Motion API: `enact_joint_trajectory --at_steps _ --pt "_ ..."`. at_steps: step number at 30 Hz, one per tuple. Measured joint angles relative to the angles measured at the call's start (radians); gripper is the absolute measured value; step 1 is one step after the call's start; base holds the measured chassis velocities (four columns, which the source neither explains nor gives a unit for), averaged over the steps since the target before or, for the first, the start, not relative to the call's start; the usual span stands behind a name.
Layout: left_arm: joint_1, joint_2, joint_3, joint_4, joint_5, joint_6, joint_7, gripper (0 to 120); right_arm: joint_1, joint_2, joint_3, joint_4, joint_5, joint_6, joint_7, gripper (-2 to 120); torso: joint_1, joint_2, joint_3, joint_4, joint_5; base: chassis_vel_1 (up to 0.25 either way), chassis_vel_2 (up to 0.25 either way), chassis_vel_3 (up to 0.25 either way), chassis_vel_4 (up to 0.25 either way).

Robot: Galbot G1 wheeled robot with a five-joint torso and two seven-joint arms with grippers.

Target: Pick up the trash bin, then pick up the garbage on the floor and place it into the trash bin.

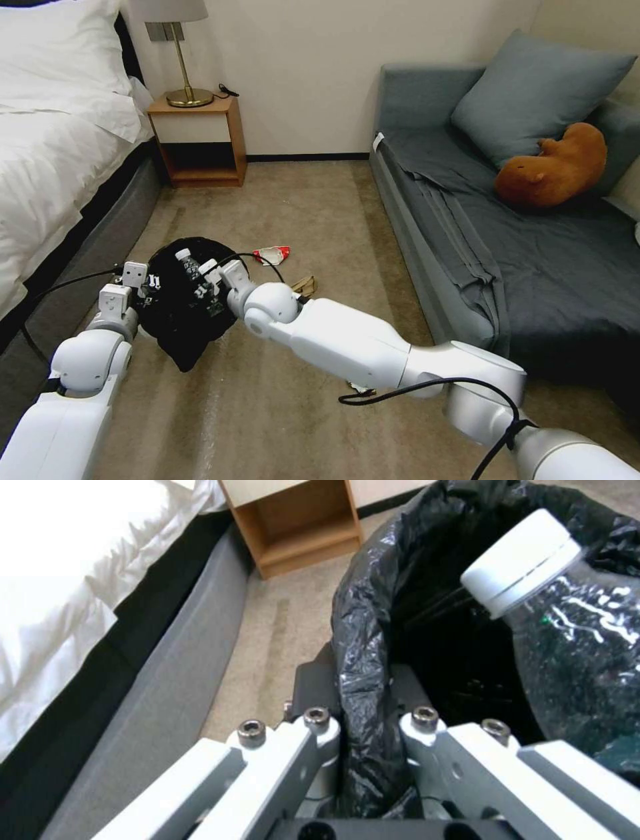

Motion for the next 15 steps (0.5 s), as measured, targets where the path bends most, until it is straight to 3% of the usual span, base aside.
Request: enact_joint_trajectory --at_steps 3,4,8,11,14,15 --pt "0.003 -0.002 0.0 -0.004 0.0 0.002 0.0 5 -0.004 -0.006 0.002 0.005 0.0 0.0 0.004 19 0.0 0.0 0.0 0.0 0.0001 0.0 0.0 0.0 0.0" --pt "0.005 -0.003 -0.003 -0.004 0.0 0.003 0.0 5 -0.005 -0.013 0.003 0.008 0.001 0.0 0.008 27 0.0 0.0 0.0 0.0 0.0 0.0 0.0 0.0 0.0" --pt "0.005 -0.002 -0.009 -0.004 -0.001 0.004 -0.001 5 -0.005 -0.021 0.003 0.016 0.004 0.0 0.01 38 0.0 0.0 0.0 -0.0001 0.0 0.0 0.0 0.0 0.0" --pt "0.002 -0.001 -0.012 -0.004 -0.004 0.007 -0.001 5 -0.003 -0.026 0.006 0.019 0.008 0.0 0.016 57 0.0 0.0 0.0 0.0 0.0001 0.0 0.0 0.0 0.0" --pt "0.001 -0.001 -0.012 -0.004 -0.004 0.007 -0.001 5 -0.003 -0.026 0.007 0.02 0.008 0.0 0.017 59 0.0 0.0 0.0 0.0001 0.0001 0.0 0.0 0.0 0.0" --pt "0.001 -0.002 -0.012 -0.004 -0.004 0.007 -0.002 5 -0.004 -0.026 0.013 0.021 0.008 0.0 0.02 67 0.0 0.0 0.0 0.0 0.0001 0.0 0.0 0.0 0.0"
